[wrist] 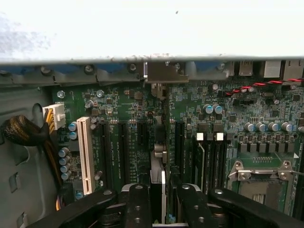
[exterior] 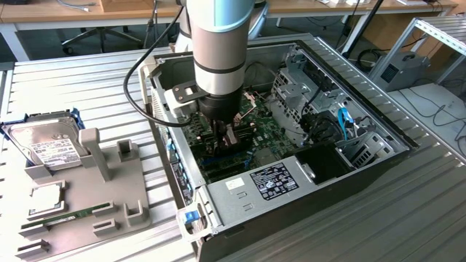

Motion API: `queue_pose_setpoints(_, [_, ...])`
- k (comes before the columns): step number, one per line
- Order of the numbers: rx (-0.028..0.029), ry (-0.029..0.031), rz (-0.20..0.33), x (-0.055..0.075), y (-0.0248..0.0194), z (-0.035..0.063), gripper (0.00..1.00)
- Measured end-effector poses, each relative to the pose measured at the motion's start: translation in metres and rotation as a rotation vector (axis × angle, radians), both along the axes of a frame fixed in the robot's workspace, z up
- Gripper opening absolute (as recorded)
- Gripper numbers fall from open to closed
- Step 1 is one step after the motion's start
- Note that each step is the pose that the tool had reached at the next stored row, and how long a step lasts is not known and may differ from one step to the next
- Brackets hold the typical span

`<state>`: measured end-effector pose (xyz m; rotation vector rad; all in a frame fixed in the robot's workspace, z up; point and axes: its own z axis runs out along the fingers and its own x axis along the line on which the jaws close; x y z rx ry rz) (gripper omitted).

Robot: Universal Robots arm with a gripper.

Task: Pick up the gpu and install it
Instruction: 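Insert the gpu into the slot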

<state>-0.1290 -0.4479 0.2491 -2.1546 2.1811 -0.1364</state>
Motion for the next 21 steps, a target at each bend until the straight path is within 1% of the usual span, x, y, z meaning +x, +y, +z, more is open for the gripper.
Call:
queue_pose_setpoints(7, [-0.0001,0.0003,0.000,0.000,0.0000,0.0001,0.26])
queue_pose_setpoints(8, [-0.0004,0.0003,0.000,0.000,0.0000,0.0001,0.27])
queue_pose_setpoints(10, [-0.0001,0.0002,0.000,0.000,0.0000,0.0001,0.38])
queue_pose_setpoints(11, [-0.0003,0.0003,0.000,0.000,0.0000,0.0001,0.38])
queue_pose_setpoints(12, [-0.0005,0.0004,0.000,0.000,0.0000,0.0002,0.45])
queue_pose_setpoints(15, [-0.0015,0.0005,0.000,0.000,-0.0001,0.0007,0.45])
queue_pose_setpoints(17, [-0.0015,0.0004,0.000,0.000,0.0001,0.0044,0.45])
queue_pose_setpoints(21, [-0.0014,0.0003,0.000,0.000,0.0026,0.0223,0.45])
